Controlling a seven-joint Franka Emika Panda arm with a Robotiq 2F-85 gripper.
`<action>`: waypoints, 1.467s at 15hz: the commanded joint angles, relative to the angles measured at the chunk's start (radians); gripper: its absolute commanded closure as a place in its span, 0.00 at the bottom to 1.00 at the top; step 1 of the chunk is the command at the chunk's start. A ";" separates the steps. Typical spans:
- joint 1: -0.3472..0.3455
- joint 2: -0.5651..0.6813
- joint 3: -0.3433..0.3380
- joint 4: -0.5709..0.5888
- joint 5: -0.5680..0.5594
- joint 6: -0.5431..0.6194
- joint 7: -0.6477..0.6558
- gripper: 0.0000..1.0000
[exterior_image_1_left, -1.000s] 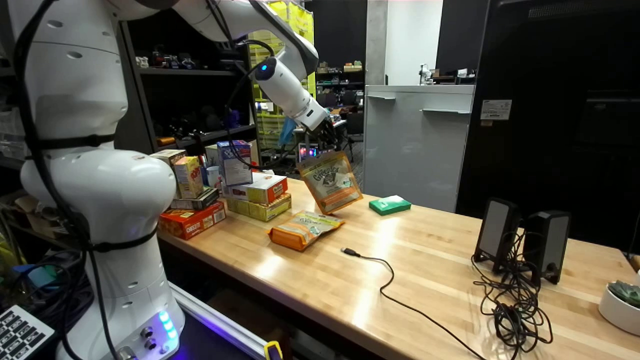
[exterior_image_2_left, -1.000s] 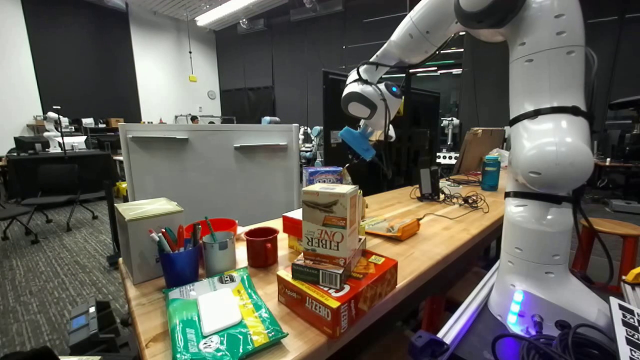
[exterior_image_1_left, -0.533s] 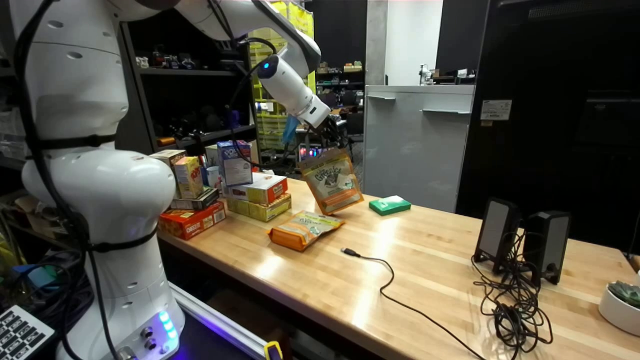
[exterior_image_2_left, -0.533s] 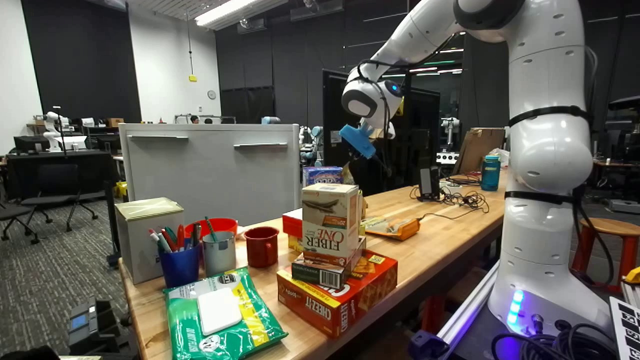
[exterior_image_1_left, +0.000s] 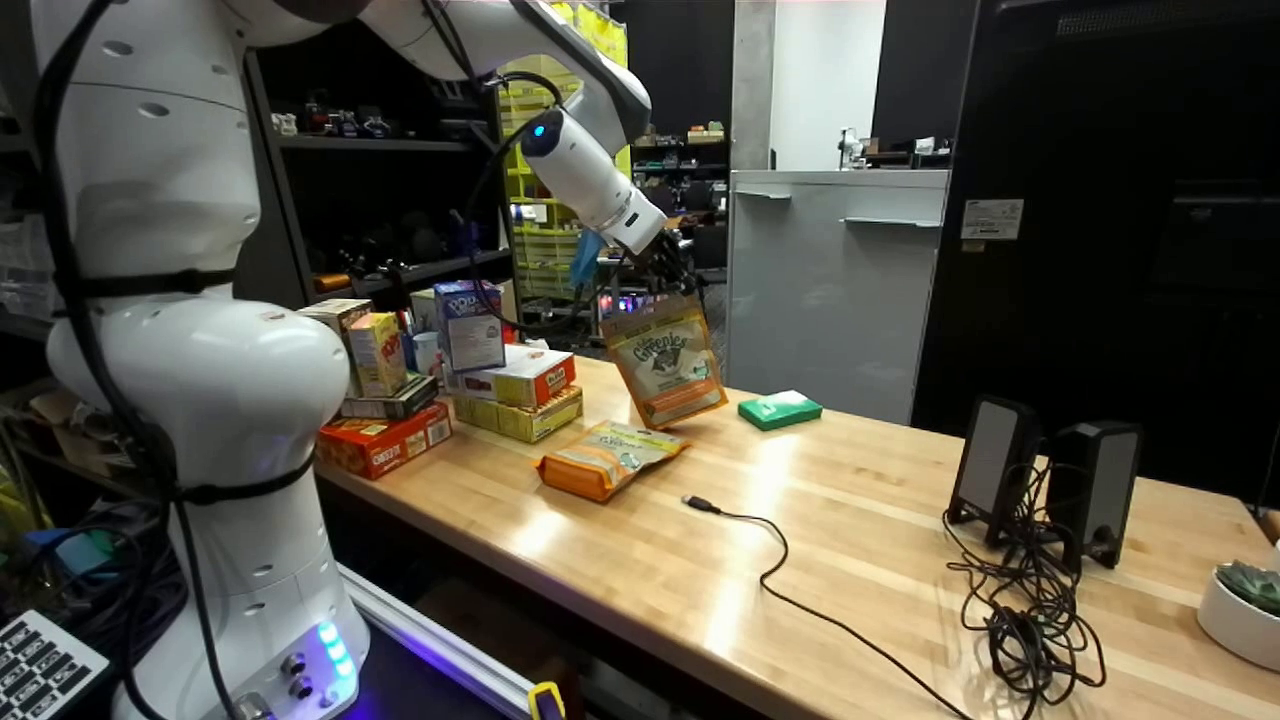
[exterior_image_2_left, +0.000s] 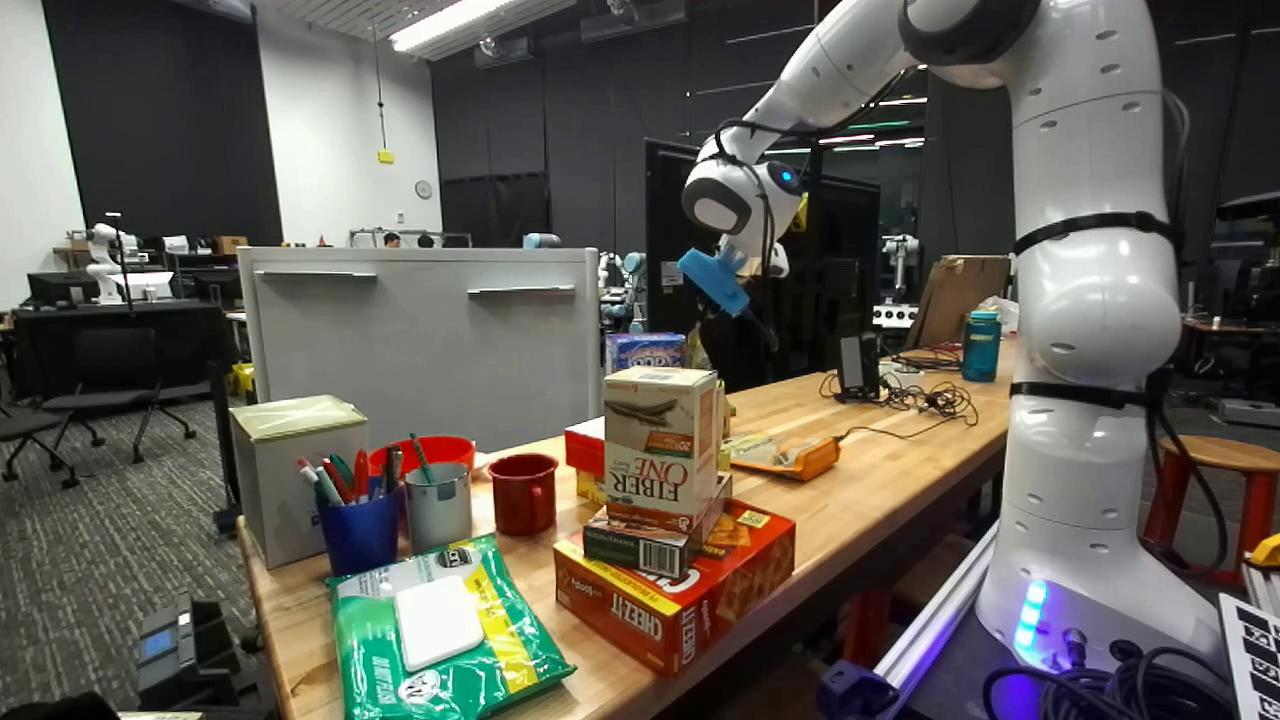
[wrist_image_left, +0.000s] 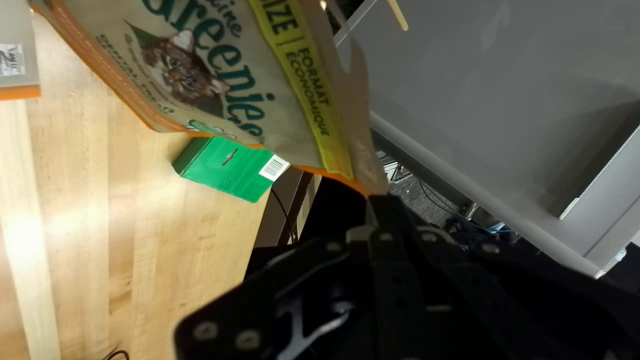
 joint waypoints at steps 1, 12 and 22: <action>-0.025 0.014 0.010 0.047 0.069 0.021 -0.065 1.00; -0.070 0.056 0.002 0.116 0.168 0.021 -0.131 1.00; -0.137 0.123 -0.005 0.168 0.257 0.021 -0.145 1.00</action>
